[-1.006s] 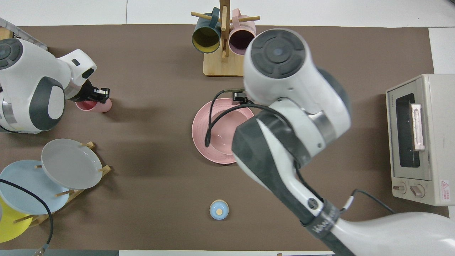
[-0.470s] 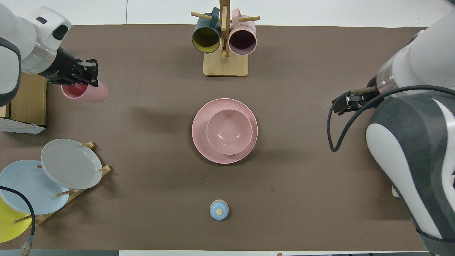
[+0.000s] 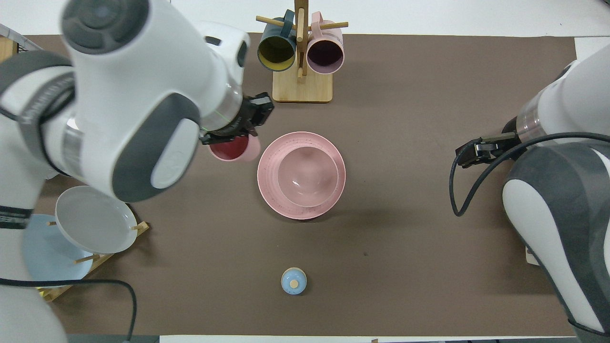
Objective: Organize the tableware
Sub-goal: 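Carry the pink cup with the left gripper and lower it into the bowl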
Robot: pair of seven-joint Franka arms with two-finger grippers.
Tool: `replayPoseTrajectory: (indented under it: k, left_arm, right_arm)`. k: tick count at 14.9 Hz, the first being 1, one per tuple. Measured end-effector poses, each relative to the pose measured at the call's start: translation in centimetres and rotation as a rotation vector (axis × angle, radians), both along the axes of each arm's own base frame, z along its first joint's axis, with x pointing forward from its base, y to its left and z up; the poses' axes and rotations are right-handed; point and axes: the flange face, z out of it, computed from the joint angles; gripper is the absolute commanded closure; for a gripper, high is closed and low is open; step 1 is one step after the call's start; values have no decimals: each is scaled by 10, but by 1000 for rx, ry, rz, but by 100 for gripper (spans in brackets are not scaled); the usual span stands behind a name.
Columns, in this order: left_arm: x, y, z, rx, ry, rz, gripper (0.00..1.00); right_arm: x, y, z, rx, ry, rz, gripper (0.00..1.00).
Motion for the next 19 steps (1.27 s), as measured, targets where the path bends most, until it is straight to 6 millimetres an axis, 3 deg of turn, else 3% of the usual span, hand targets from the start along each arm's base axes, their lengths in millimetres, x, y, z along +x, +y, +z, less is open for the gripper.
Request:
replayPoseTrajectory:
  k: [2,5,13,19]
  left_arm:
    - [-12,-42,-41,-4,9,18,100]
    - [-28,-68,-94,26,50,19,100]
    - [-30,-89,-151,88,48,53,100]
    - [-28,-93,-171,97,56,51,100]
  right_arm:
    - [4,-20,-5,15,11,-22,0]
    - [6,-31,-6,23,7,-32,0]
    - [6,-30,-4,23,6,-31,0]
    - [7,-38,-3,23,6,-46,0]
